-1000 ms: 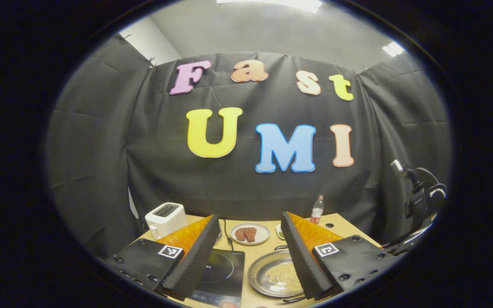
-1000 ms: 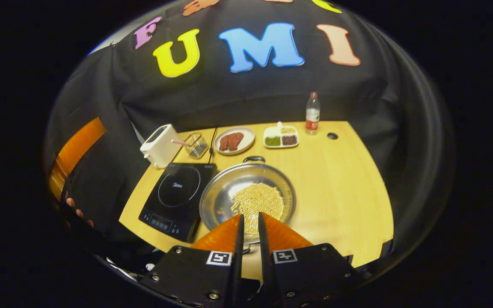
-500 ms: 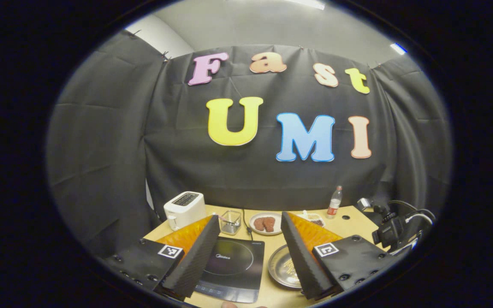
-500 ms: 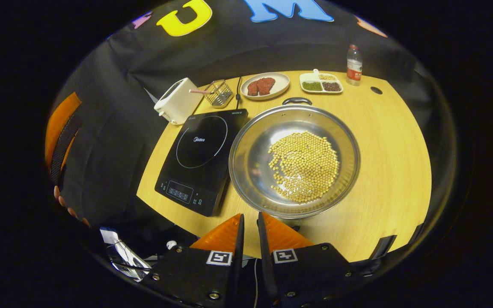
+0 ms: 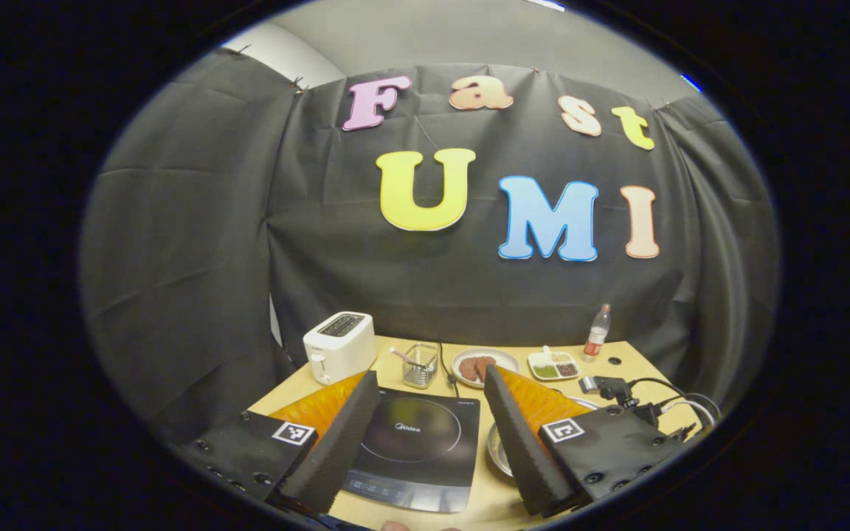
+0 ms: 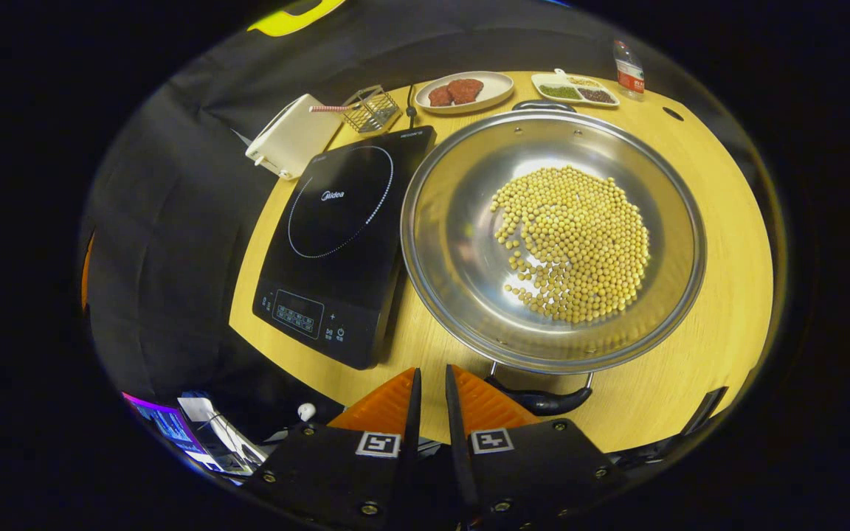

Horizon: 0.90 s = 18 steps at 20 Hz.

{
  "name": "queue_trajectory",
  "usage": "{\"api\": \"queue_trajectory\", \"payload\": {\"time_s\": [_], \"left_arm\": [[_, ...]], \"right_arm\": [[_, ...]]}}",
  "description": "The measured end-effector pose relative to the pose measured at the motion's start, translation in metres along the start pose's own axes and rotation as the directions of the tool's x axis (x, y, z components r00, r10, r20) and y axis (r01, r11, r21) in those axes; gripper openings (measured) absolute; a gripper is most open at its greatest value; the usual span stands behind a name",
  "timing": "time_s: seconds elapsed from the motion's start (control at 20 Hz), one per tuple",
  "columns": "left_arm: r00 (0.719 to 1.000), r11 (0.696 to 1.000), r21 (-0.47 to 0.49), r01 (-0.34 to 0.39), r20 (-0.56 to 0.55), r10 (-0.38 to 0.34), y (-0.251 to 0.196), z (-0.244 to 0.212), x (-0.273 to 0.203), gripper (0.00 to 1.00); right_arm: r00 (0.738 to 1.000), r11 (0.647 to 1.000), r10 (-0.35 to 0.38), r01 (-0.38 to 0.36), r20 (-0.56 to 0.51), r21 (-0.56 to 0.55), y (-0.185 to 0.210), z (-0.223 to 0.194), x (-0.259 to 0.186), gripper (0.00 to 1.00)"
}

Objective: First push the handle of the pot to place it horizontally, then grasp the pot with both hands and set it on the induction cooktop.

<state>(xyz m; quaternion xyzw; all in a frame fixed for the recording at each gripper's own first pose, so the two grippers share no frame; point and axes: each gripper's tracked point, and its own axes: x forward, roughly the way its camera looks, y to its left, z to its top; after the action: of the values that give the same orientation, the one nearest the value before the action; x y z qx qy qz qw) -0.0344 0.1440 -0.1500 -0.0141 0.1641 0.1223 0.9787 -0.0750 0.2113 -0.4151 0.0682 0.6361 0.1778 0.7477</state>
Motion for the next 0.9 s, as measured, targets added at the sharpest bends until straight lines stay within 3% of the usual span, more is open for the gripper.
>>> {"api": "queue_trajectory", "payload": {"time_s": [0.45, 0.9], "left_arm": [[1.0, 1.0, -0.004, 0.018, -0.017, -0.018, 0.0, -0.008, 0.006, 0.96], [0.996, 0.996, 0.007, 0.086, -0.01, -0.086, -0.026, -0.002, 0.013, 0.96]], "right_arm": [[1.0, 0.986, 0.008, -0.01, 0.013, 0.164, -0.013, -0.002, 0.017, 0.17], [0.999, 0.965, -0.023, 0.011, 0.04, 0.261, -0.043, -0.004, 0.013, 0.15]]}}
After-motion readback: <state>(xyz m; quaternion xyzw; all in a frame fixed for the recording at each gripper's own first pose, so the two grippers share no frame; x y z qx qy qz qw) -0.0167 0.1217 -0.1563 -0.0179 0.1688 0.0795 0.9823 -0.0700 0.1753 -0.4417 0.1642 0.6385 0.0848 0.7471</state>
